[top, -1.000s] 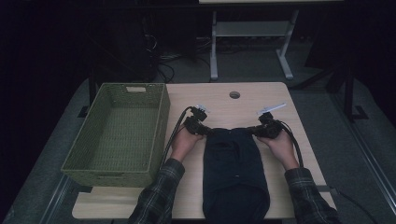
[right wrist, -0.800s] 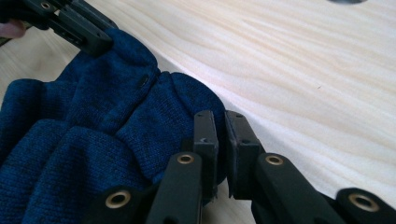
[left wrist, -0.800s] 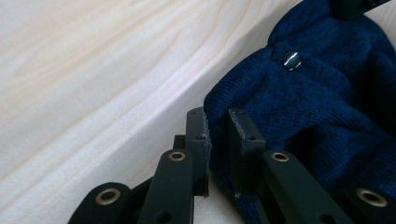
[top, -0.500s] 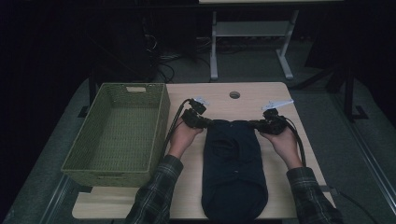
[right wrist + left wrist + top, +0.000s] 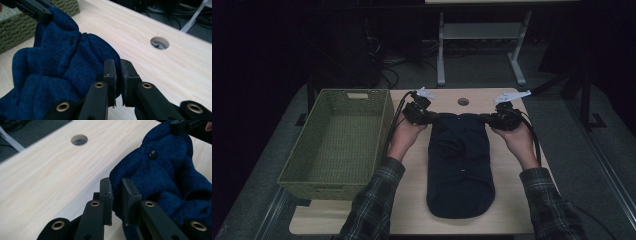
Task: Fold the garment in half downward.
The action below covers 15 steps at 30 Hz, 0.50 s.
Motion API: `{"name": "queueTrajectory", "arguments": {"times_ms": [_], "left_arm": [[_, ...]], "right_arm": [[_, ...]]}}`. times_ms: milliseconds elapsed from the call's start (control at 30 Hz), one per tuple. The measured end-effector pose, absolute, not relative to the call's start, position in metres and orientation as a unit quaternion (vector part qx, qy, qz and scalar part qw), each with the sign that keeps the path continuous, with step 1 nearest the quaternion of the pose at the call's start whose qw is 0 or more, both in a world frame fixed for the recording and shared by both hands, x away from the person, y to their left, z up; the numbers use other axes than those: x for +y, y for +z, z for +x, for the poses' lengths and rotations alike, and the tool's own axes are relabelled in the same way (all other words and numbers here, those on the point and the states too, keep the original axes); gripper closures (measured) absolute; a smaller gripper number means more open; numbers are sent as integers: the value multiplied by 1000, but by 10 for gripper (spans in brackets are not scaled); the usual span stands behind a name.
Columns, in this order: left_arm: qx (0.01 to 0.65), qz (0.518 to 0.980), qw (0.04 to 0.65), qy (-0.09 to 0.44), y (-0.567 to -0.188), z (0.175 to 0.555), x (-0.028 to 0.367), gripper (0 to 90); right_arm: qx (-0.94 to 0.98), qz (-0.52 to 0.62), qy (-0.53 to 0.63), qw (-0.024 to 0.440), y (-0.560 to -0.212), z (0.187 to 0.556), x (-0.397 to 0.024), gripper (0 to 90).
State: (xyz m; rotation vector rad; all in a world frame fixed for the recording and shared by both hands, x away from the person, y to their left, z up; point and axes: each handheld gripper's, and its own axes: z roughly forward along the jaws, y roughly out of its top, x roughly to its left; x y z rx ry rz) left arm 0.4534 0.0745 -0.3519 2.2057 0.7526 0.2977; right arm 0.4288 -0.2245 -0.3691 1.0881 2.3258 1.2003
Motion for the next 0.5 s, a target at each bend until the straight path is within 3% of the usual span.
{"name": "queueTrajectory", "arguments": {"times_ms": [300,500], "left_arm": [[285,861,393,152,-324,454,75,797],[283,863,393,142,-331,446,74,790]], "right_arm": [[807,367,423,189,-340,435,-220,838],[807,369,422,187,-344,429,-219,836]]}}
